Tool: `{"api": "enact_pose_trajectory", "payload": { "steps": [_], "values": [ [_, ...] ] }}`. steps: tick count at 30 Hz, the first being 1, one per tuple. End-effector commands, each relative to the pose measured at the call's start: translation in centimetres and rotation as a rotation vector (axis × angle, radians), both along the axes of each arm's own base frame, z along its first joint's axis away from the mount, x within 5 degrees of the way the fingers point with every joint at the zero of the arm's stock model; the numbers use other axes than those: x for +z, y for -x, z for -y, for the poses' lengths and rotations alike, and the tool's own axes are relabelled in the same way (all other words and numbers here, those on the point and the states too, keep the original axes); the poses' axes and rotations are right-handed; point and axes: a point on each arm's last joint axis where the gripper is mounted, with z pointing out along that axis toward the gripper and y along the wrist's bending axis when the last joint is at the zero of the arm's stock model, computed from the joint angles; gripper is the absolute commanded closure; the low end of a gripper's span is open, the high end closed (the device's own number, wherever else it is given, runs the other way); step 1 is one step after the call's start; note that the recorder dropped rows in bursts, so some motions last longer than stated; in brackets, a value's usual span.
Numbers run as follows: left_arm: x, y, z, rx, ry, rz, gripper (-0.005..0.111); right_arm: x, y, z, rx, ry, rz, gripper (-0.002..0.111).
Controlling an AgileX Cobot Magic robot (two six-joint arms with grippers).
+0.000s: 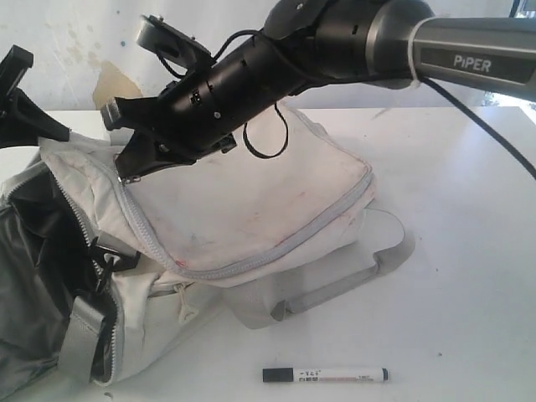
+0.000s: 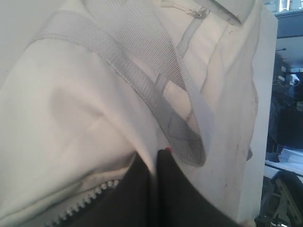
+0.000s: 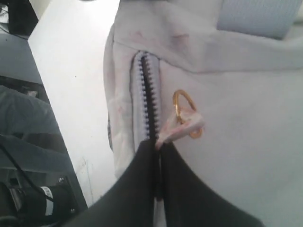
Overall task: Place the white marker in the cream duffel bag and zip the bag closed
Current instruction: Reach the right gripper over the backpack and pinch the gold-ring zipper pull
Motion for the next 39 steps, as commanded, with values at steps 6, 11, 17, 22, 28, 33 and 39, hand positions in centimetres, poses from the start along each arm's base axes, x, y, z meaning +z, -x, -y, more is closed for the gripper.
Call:
{"api": "enact_pose_trajectory", "payload": {
  "steps": [6, 11, 17, 22, 28, 33, 39],
  "values": [
    [0.5, -0.2, -0.7, 0.080, -0.030, 0.009, 0.107, 1.7, 2.5, 1.3, 0.034, 0.262, 0.085, 0.108],
    [0.3, -0.2, -1.0, 0.092, -0.064, -0.003, 0.107, 3.6, 3.8, 1.4, 0.039, 0.252, 0.116, 0.108],
    [0.1, -0.1, -1.2, 0.089, -0.099, -0.002, 0.107, 3.1, 5.4, 1.8, 0.046, 0.274, 0.084, 0.108],
    [-0.3, 0.0, -1.8, 0.081, -0.174, -0.005, 0.107, 2.5, 6.7, 2.8, 0.039, 0.289, 0.072, 0.108],
    [-0.4, 0.2, -3.6, 0.128, -0.183, -0.016, 0.107, 2.3, 8.3, 4.4, 0.012, 0.291, 0.077, 0.108],
    [-0.6, 0.4, -4.1, 0.084, -0.244, 0.004, 0.107, 1.8, 9.2, 5.8, -0.044, 0.313, 0.091, 0.108],
    [-0.7, 0.5, -4.2, 0.046, -0.272, 0.020, 0.107, 0.7, 9.2, 7.2, -0.159, 0.371, 0.117, 0.108]
  ]
}}
